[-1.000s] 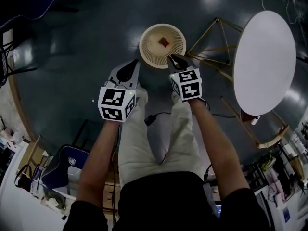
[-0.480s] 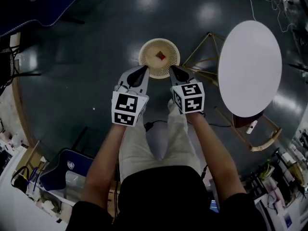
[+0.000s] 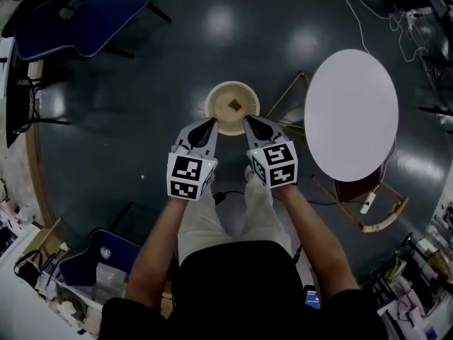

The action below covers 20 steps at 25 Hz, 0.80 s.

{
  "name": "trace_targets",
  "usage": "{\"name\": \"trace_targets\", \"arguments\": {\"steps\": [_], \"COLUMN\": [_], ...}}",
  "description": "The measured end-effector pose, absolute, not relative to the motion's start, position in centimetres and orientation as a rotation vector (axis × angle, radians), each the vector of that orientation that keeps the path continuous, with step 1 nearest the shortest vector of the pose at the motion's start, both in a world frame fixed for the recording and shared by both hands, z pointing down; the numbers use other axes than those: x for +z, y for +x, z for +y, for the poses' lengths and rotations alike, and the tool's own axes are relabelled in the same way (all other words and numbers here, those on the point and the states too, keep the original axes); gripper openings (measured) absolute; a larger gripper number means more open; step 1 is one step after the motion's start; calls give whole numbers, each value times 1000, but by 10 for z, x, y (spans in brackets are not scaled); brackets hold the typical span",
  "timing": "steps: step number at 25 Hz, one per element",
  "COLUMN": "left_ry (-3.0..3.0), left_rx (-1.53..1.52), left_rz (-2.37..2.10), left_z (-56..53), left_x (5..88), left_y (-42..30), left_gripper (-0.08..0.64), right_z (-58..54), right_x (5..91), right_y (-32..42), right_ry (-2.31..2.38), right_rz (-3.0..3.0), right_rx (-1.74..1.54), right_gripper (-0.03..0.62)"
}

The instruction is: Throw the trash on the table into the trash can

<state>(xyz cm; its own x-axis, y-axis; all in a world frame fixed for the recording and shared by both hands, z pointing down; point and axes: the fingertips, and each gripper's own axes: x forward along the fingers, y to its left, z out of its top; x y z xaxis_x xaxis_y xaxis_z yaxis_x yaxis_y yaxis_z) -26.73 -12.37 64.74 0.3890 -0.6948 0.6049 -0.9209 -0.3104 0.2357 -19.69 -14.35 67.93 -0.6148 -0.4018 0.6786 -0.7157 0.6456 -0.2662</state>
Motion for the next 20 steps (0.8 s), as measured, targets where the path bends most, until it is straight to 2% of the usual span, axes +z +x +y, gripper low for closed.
{"name": "trace_targets", "arguments": {"steps": [20], "left_ry": [2164], "left_rx": [407], "left_rz": [-1476], "left_z": [-135], "left_x": [490], "left_y": [-184], "left_gripper": [12], "right_z": [-163], "right_x": [503], "right_y": [-140], "right_ry": [811], "right_rz": [-2517], "right_rx": [562], "right_gripper": [18]}}
